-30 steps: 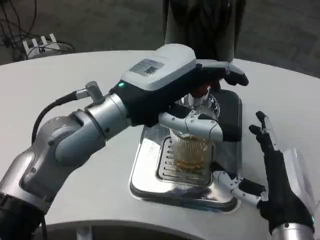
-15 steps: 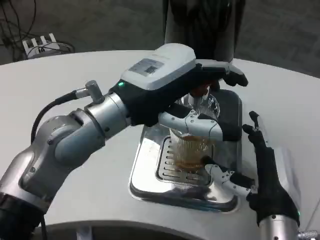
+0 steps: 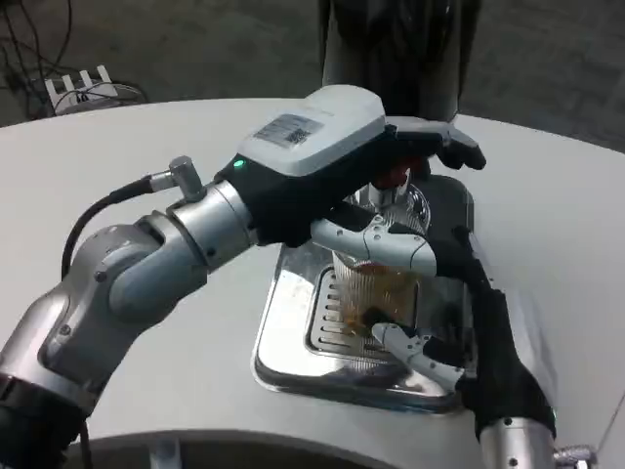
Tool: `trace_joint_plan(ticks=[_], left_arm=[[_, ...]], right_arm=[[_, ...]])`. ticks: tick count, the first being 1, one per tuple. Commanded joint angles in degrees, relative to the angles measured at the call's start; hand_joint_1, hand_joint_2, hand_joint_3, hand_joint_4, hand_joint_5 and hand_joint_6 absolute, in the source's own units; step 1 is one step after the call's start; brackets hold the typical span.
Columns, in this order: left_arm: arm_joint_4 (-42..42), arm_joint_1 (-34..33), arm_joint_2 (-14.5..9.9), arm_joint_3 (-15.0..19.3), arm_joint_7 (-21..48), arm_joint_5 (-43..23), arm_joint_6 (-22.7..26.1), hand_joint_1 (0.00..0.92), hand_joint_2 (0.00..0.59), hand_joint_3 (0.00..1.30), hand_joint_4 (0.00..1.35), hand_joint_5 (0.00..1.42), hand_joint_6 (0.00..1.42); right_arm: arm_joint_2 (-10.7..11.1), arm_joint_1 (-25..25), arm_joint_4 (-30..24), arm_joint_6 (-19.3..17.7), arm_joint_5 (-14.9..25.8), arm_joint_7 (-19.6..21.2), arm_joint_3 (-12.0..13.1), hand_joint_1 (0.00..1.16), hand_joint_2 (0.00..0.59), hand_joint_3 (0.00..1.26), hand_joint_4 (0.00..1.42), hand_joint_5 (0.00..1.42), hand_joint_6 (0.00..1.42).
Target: Grasp the cup under the faucet to collect the drink, then remove the cup.
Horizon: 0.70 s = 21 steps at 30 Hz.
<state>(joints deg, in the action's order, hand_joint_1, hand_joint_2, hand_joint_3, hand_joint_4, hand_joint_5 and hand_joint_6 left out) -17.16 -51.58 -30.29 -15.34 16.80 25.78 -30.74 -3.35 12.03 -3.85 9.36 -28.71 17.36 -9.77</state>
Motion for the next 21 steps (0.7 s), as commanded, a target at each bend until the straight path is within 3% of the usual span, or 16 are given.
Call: trace_joint_plan(ticks=[1, 21], left_arm=[[-1.0, 1.1, -0.7, -1.4, 2.0, 2.1, 0.5, 0.0, 0.029, 0.36, 0.33, 0.42, 0.43], [-0.1, 1.0, -0.8, -1.3, 2.5, 1.7, 1.1, 0.0, 0.032, 0.36, 0.33, 0.42, 0.43]], right_arm=[[-0.1, 1.6, 1.7, -0.8, 1.1, 0.5, 0.5, 0.8, 0.186, 0.08, 0.13, 0.12, 0.1], [-1.3, 6.7, 5.9, -2.5, 2.5, 1.2, -0.4, 0.79, 0.166, 0.06, 0.12, 0.11, 0.08]])
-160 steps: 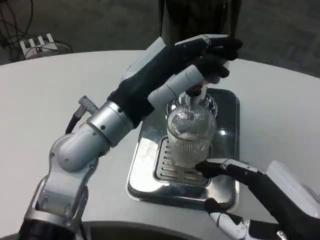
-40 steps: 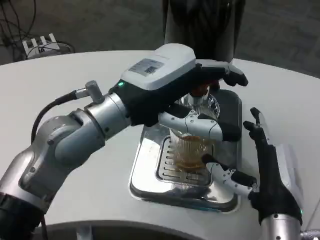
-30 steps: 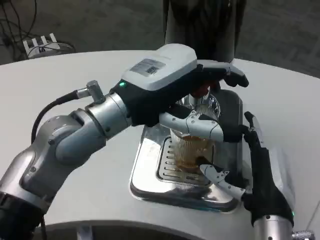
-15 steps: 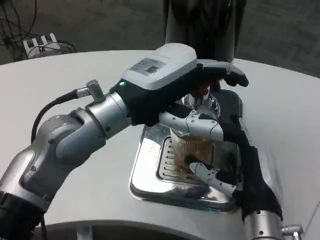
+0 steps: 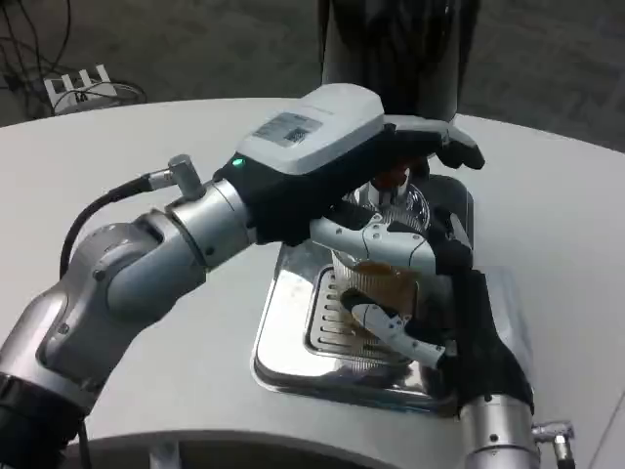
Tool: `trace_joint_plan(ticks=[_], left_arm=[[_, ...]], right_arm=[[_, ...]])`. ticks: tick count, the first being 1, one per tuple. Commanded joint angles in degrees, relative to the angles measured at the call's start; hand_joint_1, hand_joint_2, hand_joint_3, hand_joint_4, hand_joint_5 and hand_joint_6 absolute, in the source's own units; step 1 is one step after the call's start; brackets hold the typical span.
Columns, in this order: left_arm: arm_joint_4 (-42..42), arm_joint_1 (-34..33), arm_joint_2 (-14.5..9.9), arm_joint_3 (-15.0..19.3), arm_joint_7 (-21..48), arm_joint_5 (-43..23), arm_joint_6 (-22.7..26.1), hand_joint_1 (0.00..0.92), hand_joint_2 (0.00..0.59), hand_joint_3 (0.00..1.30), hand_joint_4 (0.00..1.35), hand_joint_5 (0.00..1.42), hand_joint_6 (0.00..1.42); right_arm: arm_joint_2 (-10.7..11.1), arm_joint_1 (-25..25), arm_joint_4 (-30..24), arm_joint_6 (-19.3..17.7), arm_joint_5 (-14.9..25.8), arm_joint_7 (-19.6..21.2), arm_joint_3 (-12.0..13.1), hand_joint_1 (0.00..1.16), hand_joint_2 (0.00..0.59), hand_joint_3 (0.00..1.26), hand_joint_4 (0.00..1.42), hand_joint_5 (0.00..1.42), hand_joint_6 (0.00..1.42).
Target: Grasp the cup under the faucet to collect the drink, then remove the cup.
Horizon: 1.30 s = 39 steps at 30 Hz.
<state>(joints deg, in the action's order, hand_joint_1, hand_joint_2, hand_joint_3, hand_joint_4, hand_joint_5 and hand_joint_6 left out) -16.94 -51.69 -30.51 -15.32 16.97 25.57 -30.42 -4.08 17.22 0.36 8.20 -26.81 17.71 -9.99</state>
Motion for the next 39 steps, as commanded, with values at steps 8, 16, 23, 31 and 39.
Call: trace_joint_plan(ticks=[8, 16, 23, 31, 39], left_arm=[[-0.1, 1.0, -0.9, -1.0, 2.6, 1.5, 1.0, 0.0, 0.031, 0.38, 0.34, 0.42, 0.43], [-0.1, 0.9, -1.1, -0.9, 2.8, 1.6, 1.0, 0.0, 0.031, 0.38, 0.34, 0.42, 0.43], [0.0, 0.9, -1.1, -0.9, 2.9, 1.6, 1.1, 0.0, 0.031, 0.38, 0.34, 0.43, 0.44], [0.3, 1.1, -1.2, -0.7, 2.9, 1.5, 1.4, 0.0, 0.031, 0.38, 0.34, 0.44, 0.44], [0.4, 1.2, -1.3, -0.4, 3.2, 1.3, 1.4, 0.0, 0.031, 0.38, 0.34, 0.44, 0.44]], right_arm=[[-0.7, 3.1, 4.3, -2.2, 1.3, 1.2, 0.4, 0.79, 0.165, 0.06, 0.12, 0.11, 0.08], [-0.9, 4.6, 6.0, -2.2, 2.2, 1.4, 0.7, 0.79, 0.165, 0.06, 0.12, 0.11, 0.08], [-1.4, 5.6, 7.1, -1.9, 2.3, 1.8, 0.4, 0.79, 0.164, 0.06, 0.12, 0.1, 0.07], [-1.8, 6.9, 8.6, -2.3, 2.4, 2.5, 0.4, 0.78, 0.168, 0.06, 0.12, 0.1, 0.07], [-2.4, 6.3, 8.7, -2.1, 1.0, 5.5, 0.1, 0.8, 0.172, 0.12, 0.21, 0.17, 0.14]])
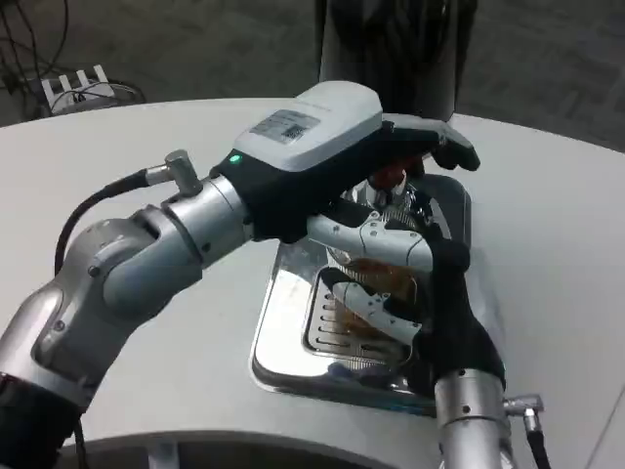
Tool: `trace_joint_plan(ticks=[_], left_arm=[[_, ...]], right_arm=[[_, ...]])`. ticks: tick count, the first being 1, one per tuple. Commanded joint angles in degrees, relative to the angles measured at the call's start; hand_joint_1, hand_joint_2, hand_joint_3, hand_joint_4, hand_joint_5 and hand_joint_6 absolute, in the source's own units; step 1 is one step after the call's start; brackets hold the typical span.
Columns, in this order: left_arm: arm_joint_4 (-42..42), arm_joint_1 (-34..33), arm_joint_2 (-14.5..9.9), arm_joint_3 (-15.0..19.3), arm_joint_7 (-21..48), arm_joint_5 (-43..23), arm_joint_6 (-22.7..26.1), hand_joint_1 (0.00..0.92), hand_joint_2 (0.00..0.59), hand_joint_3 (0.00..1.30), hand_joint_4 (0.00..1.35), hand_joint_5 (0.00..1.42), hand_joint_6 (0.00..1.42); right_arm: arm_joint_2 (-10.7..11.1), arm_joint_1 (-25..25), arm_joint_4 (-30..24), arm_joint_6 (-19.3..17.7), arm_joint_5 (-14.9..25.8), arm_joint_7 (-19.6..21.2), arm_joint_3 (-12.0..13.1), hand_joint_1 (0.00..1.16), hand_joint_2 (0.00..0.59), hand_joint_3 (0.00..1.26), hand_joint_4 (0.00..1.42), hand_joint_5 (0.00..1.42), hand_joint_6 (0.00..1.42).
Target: Grasp the cup under the faucet to collect the drink, then remove the cup.
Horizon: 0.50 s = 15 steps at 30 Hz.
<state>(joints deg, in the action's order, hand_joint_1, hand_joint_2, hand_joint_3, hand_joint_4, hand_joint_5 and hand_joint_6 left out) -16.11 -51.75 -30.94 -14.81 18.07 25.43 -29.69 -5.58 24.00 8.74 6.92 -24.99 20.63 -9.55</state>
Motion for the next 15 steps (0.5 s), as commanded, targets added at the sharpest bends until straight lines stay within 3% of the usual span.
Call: trace_joint_plan(ticks=[1, 6, 12, 15], left_arm=[[-0.4, 1.3, -0.9, -0.9, 2.1, 1.4, 0.7, 0.0, 0.031, 0.38, 0.34, 0.44, 0.44], [-0.2, 1.3, -1.0, -0.7, 2.3, 1.3, 0.7, 0.0, 0.031, 0.38, 0.34, 0.44, 0.44], [0.1, 1.6, -1.2, -0.4, 2.6, 0.8, 0.8, 0.0, 0.031, 0.38, 0.34, 0.44, 0.44], [0.1, 1.6, -1.1, -0.3, 2.7, 0.6, 0.8, 0.0, 0.031, 0.38, 0.34, 0.44, 0.44]], right_arm=[[-1.0, -0.6, 0.3, -0.9, -0.8, 2.9, -0.4, 0.81, 0.173, 0.14, 0.26, 0.23, 0.18], [-1.6, -0.6, 1.1, -1.4, -0.8, 5.4, -0.4, 0.89, 0.177, 0.41, 0.56, 0.62, 0.52], [-1.3, -1.0, 1.8, -2.8, -1.5, 8.1, -0.5, 0.95, 0.169, 0.62, 0.75, 0.92, 1.11], [-1.1, -1.1, 2.0, -3.9, -1.8, 9.3, -0.4, 0.96, 0.159, 0.72, 0.85, 1.04, 1.28]])
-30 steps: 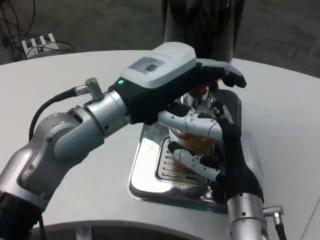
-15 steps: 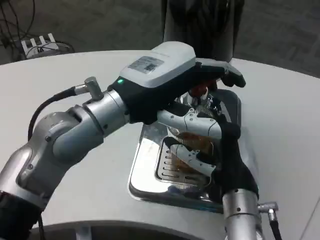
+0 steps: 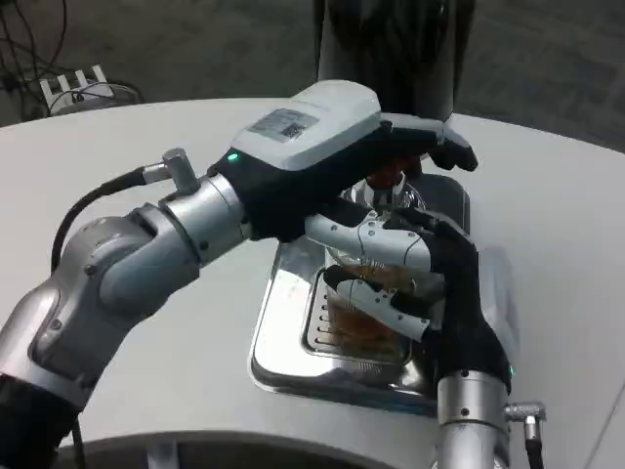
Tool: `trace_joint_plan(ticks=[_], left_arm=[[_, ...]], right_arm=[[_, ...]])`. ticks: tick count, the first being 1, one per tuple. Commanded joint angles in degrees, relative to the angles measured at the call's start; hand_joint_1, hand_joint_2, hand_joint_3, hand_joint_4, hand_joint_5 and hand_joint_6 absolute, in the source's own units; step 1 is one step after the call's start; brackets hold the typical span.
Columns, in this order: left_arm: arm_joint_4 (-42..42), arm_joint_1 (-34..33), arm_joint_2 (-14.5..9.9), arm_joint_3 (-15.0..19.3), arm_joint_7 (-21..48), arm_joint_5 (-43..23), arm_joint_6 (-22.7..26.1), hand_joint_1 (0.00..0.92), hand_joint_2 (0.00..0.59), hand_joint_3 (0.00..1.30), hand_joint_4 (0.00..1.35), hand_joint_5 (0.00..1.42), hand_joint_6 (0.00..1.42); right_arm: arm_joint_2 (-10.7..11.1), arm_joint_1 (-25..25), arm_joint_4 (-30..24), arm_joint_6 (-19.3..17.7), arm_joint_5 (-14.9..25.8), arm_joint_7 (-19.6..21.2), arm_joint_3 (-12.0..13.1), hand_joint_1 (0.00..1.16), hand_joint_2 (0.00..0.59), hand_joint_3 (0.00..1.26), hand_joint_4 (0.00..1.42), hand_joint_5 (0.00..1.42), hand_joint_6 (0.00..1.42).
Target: Grasp the cup under the faucet to collect the drink, then remove the cup.
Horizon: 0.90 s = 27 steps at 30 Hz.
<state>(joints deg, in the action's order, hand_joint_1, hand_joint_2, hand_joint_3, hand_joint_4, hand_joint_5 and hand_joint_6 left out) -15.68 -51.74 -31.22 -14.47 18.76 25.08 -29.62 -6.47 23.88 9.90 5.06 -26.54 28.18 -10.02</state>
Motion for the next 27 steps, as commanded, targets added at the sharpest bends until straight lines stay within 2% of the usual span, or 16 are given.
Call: trace_joint_plan(ticks=[1, 3, 6, 11, 14, 18, 25, 27], left_arm=[[-0.3, 1.6, -0.8, -0.6, 2.0, 0.9, 0.7, 0.0, 0.027, 0.38, 0.34, 0.43, 0.43], [-0.3, 1.6, -0.8, -0.6, 2.1, 0.8, 0.8, 0.0, 0.022, 0.36, 0.32, 0.41, 0.42], [-0.1, 2.4, -0.3, 0.1, 2.4, -1.0, 1.3, 0.0, 0.017, 0.25, 0.21, 0.33, 0.34], [-0.7, 3.8, 2.4, 3.4, 7.1, -12.8, 6.0, 0.0, 0.015, 0.01, 0.01, 0.14, 0.14], [-1.4, 3.9, 4.5, 5.6, 10.5, -20.4, 10.0, 0.0, 0.014, 0.0, 0.0, 0.06, 0.04], [-1.1, 4.2, 7.1, 7.4, 13.9, -27.2, 13.9, 0.0, 0.008, 0.0, 0.0, 0.03, 0.0], [5.2, 6.7, 10.7, 9.3, 14.9, -32.6, 19.6, 0.0, 0.008, 0.0, 0.0, 0.0, 0.0], [8.8, 7.5, 11.0, 10.5, 15.3, -35.3, 23.7, 0.0, 0.009, 0.0, 0.0, 0.0, 0.0]], right_arm=[[-0.2, -1.0, 0.7, -2.2, -0.4, 2.0, 0.0, 0.97, 0.143, 0.75, 0.87, 1.07, 1.32], [0.0, -0.9, 0.5, -2.5, -0.4, 2.0, 0.0, 0.97, 0.133, 0.78, 0.9, 1.11, 1.35], [0.1, -1.2, -0.4, -2.5, -0.5, 1.6, -0.2, 0.97, 0.119, 0.83, 0.93, 1.14, 1.37], [0.8, -2.2, -2.2, -2.2, -0.7, 0.0, -0.8, 0.96, 0.112, 0.84, 0.94, 1.17, 1.39], [1.1, -2.9, -3.3, -1.8, -1.0, -0.6, -1.0, 0.96, 0.11, 0.85, 0.94, 1.17, 1.39], [1.0, -4.0, -4.3, -1.7, -1.1, -0.7, -0.8, 0.95, 0.101, 0.86, 0.95, 1.17, 1.38], [1.2, -5.0, -5.0, -2.3, -1.8, -0.2, -1.1, 0.94, 0.099, 0.86, 0.95, 1.17, 1.38], [1.4, -5.2, -5.3, -2.6, -2.2, -0.3, -1.3, 0.94, 0.099, 0.87, 0.95, 1.17, 1.38]])
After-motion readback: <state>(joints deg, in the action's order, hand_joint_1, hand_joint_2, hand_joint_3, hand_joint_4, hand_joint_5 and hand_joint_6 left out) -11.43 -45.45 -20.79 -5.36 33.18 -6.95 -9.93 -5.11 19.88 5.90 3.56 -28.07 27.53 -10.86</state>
